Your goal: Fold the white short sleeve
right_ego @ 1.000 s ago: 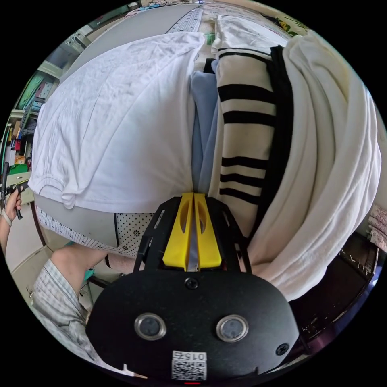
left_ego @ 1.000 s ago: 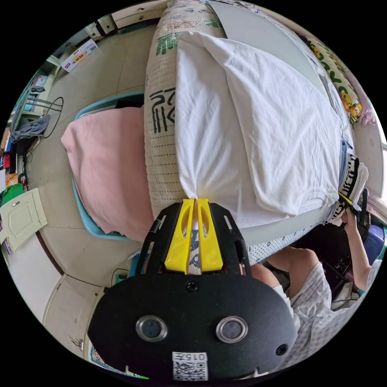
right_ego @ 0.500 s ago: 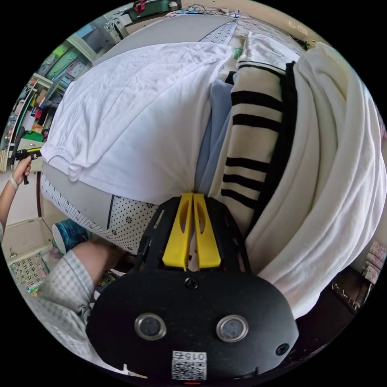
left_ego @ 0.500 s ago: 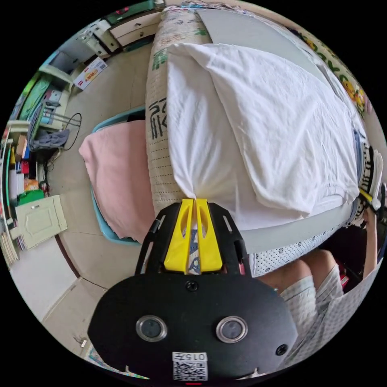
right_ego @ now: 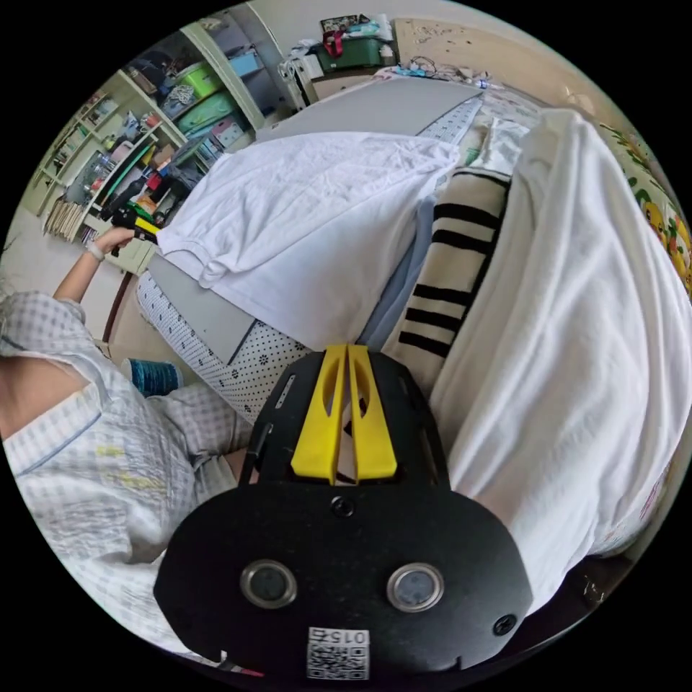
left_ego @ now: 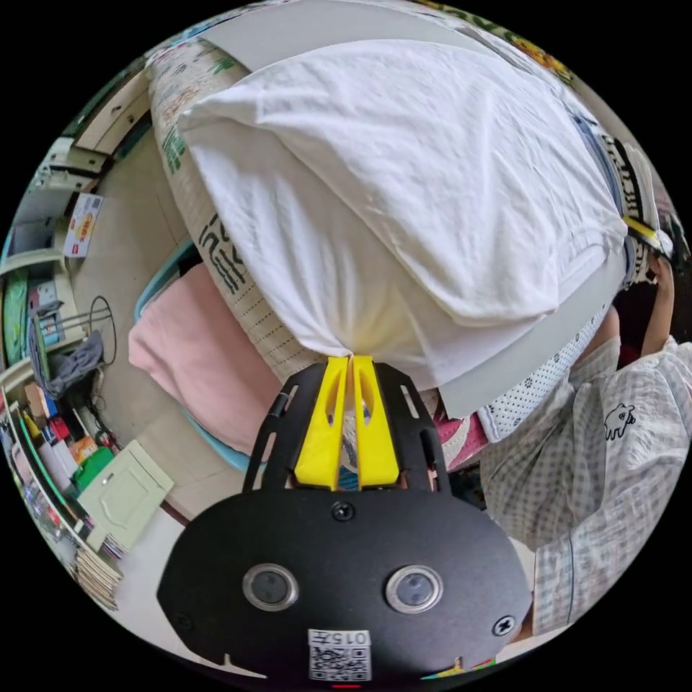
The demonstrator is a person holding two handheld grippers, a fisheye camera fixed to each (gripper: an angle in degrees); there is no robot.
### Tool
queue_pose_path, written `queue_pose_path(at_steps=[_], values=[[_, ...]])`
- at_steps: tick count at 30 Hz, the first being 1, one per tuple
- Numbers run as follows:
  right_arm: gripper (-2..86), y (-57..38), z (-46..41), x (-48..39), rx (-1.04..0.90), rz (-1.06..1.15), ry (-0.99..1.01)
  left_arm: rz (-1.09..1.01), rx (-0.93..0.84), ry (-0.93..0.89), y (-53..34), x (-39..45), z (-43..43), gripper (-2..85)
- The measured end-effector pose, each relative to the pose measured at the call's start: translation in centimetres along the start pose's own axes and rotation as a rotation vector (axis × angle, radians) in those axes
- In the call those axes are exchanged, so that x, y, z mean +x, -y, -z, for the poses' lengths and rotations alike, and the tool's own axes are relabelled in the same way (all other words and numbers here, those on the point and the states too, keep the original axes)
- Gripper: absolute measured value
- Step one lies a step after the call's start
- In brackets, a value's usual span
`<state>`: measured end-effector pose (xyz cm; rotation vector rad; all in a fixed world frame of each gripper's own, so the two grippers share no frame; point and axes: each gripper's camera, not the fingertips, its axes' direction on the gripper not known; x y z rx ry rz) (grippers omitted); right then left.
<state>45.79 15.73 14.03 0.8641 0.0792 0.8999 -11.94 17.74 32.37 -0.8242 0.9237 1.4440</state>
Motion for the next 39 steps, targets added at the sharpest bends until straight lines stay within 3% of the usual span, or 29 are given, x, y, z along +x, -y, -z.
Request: queue_pose_path(at_steps=[4, 9, 12, 14, 17, 22, 25, 29, 35, 39], values=[[-0.5, -5.0, 4.3, -0.8, 0.178, -0.121, -0.002, -0.031, 0.11, 0.03, -2.5, 1.2, 0.7, 0.5], [-0.5, -8.0, 12.7, -0.7, 0.326, -0.177, 0.065, -0.036, 0.249, -0.114, -7.2, -0.4, 3.7, 0.3], [-0.5, -8.6, 18.6, 0.3, 0.493, -0.208, 0.141, -0.091, 0.447, -0.243, -10.9, -1.7, 9.6, 0.1], [-0.5, -9.0, 22.6, 0.4, 0.61, -0.247, 0.125, -0.193, 0.58, -0.148, -13.1, -0.4, 16.0, 0.3], [-0.5, -8.8, 25.2, -1.6, 0.639, -0.239, -0.024, -0.262, 0.852, 0.019, -15.5, 3.4, 22.9, 2.5], [-0.3, -7.7, 24.8, -4.5, 0.711, -0.19, -0.025, -0.525, 1.064, -0.002, -13.4, 12.7, 25.1, 6.2], [0.2, -5.7, 22.1, -5.0, 0.728, -0.205, 0.037, -0.795, 0.984, -0.125, -8.2, 20.2, 22.3, 6.9], [2.6, -0.4, 17.9, -4.4, 0.613, -0.226, 0.137, -1.1, 0.851, -0.317, -1.3, 28.7, 19.2, 7.3], [6.3, 7.2, 14.9, -1.6, 0.468, -0.336, 0.073, -1.214, 0.713, -0.232, 3.3, 36.0, 16.7, 8.1], [9.1, 11.5, 12.9, 1.1, 0.435, -0.47, 0.069, -1.124, 0.706, -0.185, 4.1, 37.8, 16.9, 8.7]])
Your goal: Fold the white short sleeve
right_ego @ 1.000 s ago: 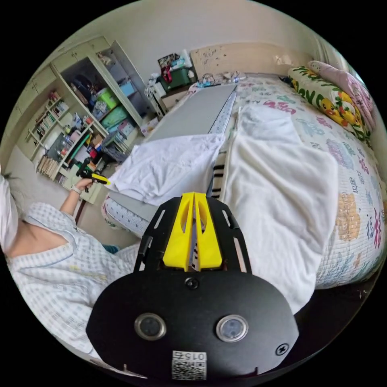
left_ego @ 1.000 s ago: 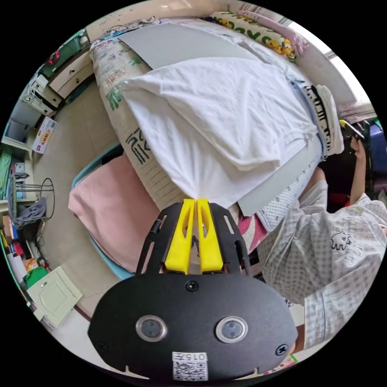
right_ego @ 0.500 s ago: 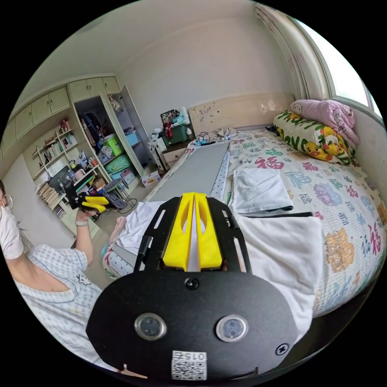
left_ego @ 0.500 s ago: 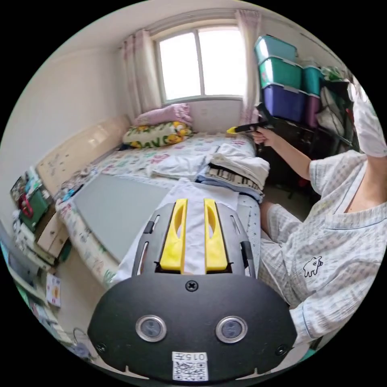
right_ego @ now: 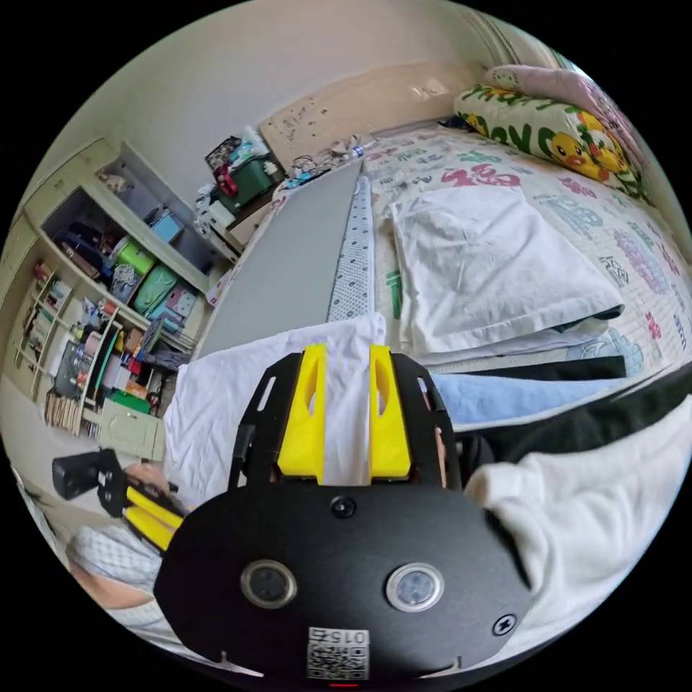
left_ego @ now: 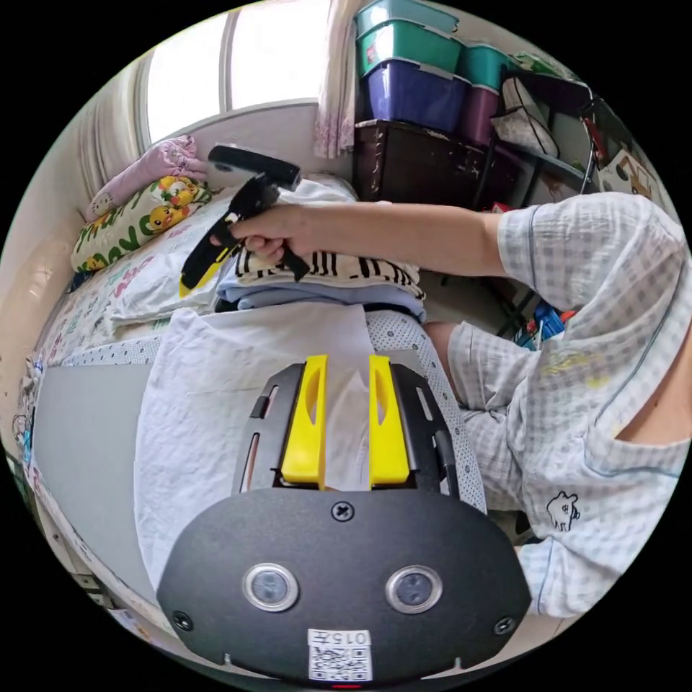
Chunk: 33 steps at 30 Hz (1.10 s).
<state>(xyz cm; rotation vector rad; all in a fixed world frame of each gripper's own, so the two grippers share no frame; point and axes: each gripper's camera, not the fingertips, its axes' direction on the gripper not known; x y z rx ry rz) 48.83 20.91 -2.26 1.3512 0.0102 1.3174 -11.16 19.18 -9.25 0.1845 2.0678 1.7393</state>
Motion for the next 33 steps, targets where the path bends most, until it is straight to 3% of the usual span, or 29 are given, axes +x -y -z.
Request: queue_pose_path(at_steps=[3, 10, 23, 30, 33], values=[[9.3, 2.5, -1.7, -0.1, -0.018, -0.054, -0.045, 0.017, 0.042, -0.05, 1.5, 0.3, -0.1, 8.9], [4.7, 6.8, -3.3, -2.3, -0.126, 0.049, -0.111, 0.009, -0.025, 0.011, 5.3, 1.7, -2.0, 9.1], [-0.2, 10.7, 0.3, -6.4, -0.071, 0.152, -0.058, 0.08, -0.163, 0.035, 11.6, 2.6, -7.3, 9.1], [-0.4, 12.8, 2.2, -8.5, -0.054, 0.163, -0.043, 0.131, -0.143, -0.012, 13.8, 2.9, -8.4, 8.2], [-0.3, 13.6, 2.9, -9.4, -0.052, 0.169, -0.049, 0.137, -0.187, 0.07, 15.1, 3.8, -9.0, 6.5]])
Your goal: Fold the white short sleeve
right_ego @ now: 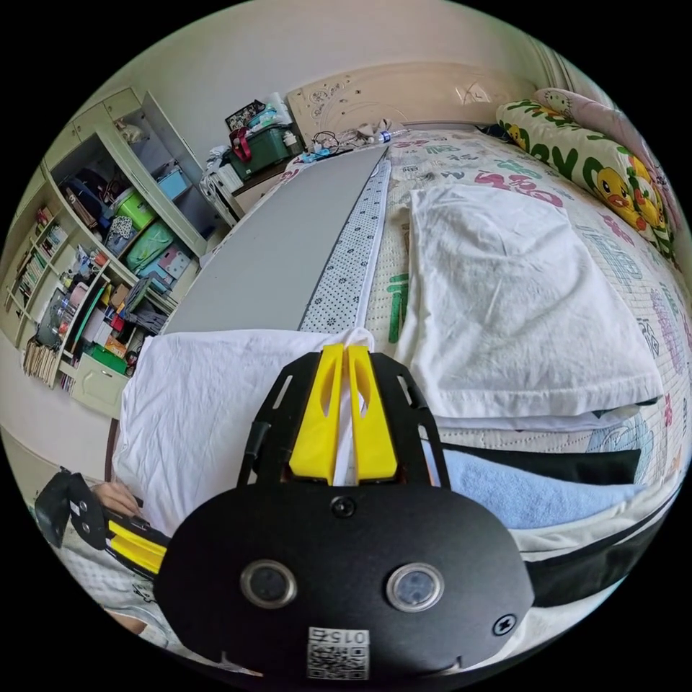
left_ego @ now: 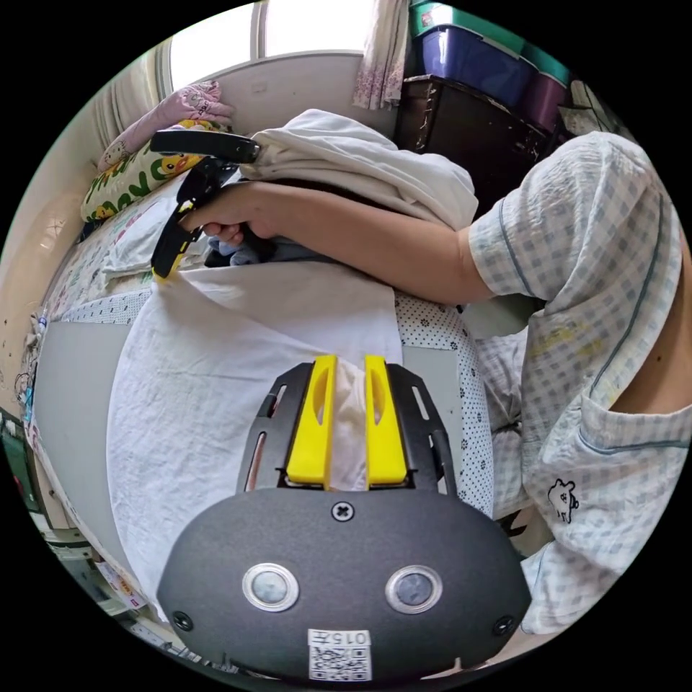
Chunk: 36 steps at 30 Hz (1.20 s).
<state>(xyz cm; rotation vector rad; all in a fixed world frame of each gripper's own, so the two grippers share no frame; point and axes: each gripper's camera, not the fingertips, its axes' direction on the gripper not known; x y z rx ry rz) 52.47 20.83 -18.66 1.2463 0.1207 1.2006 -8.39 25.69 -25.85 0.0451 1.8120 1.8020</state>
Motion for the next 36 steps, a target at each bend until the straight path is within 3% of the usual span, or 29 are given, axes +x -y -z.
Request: queue_pose_path(at_steps=[5, 10, 22, 27, 31, 36], values=[[-0.1, 1.7, 1.6, -1.2, 0.018, 0.002, -0.028, 0.116, 0.004, 0.004, 1.2, 1.1, -0.1, 0.5], [-0.1, 3.3, 2.7, -2.5, 0.019, 0.017, -0.069, 0.217, 0.041, 0.126, 1.3, 3.9, 0.4, -0.5], [-0.3, 6.9, 5.3, -3.0, 0.023, -0.025, -0.045, 0.457, 0.127, 0.245, 0.8, 8.6, 1.6, 5.4], [-0.6, 8.5, 6.4, -2.7, 0.009, -0.054, -0.026, 0.519, 0.1, 0.316, 0.2, 9.7, 0.1, 3.2], [-0.1, 10.7, 7.7, -2.0, -0.013, -0.092, -0.005, 0.485, 0.135, 0.335, 0.6, 11.2, -0.2, 1.3], [3.6, 13.8, 9.6, -1.6, -0.136, -0.064, 0.077, 0.509, 0.139, 0.295, 0.7, 11.4, -0.3, 5.1]])
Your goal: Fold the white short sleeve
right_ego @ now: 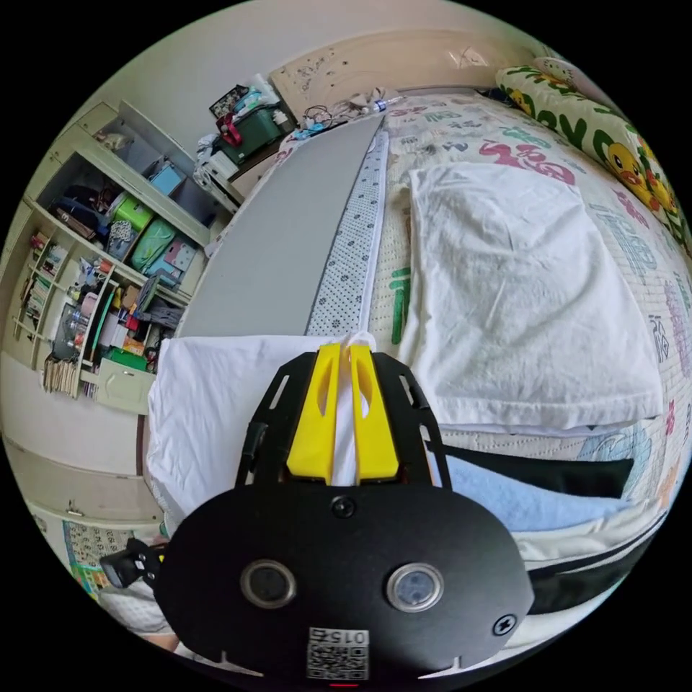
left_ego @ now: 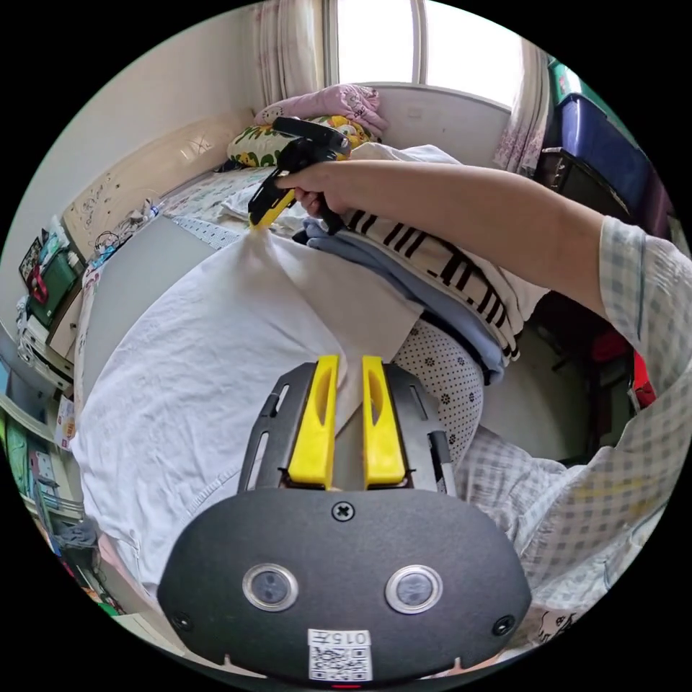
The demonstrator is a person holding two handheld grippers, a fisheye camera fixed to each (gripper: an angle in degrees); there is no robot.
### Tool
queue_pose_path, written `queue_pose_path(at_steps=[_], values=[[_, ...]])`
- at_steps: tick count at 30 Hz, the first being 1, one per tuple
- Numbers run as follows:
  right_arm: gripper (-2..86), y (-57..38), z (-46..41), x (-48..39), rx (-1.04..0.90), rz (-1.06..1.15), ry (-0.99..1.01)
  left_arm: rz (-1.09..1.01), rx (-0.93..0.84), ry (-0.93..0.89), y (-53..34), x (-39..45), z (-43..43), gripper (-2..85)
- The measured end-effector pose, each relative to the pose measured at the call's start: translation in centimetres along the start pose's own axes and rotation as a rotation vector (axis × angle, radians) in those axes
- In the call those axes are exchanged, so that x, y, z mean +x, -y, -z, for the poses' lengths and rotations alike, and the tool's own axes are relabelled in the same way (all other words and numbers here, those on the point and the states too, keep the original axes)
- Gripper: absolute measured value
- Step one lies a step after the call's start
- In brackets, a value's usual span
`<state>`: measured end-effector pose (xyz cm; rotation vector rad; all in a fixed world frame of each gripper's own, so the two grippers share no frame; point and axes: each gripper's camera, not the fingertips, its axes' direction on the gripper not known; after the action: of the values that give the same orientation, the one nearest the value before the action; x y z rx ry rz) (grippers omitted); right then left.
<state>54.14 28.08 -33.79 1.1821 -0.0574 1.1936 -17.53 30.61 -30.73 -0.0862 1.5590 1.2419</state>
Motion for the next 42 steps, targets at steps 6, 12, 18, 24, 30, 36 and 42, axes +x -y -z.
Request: queue_pose_path(at_steps=[6, 12, 18, 24, 30, 36, 42], values=[[5.8, 2.6, 4.5, -0.6, -0.123, 0.102, 0.103, -0.045, 0.103, -0.081, 1.5, 3.1, 0.5, 7.3], [7.0, 3.1, 1.5, 1.1, -0.248, 0.188, -0.084, -0.077, 0.016, -0.073, 4.6, 5.9, -3.8, 8.3], [8.2, 4.4, 0.2, 7.4, -0.199, 0.032, 0.282, -0.074, -0.075, -0.029, 5.0, 6.8, -6.4, 8.3], [5.9, 4.8, -3.5, 7.0, -0.302, 0.107, 0.22, -0.076, -0.083, 0.014, 4.1, 7.4, -7.3, 2.2], [2.5, 4.3, -5.8, 7.5, -0.262, 0.155, 0.182, -0.104, -0.04, 0.022, 2.4, 8.2, -6.8, -0.1], [4.0, 3.2, -9.4, 8.5, -0.251, 0.15, 0.131, -0.129, -0.084, 0.079, 0.6, 9.3, -8.7, 2.0], [5.5, 1.5, -12.7, 10.4, -0.187, 0.138, 0.16, -0.071, -0.039, 0.046, -3.9, 8.3, -7.0, 6.3]])
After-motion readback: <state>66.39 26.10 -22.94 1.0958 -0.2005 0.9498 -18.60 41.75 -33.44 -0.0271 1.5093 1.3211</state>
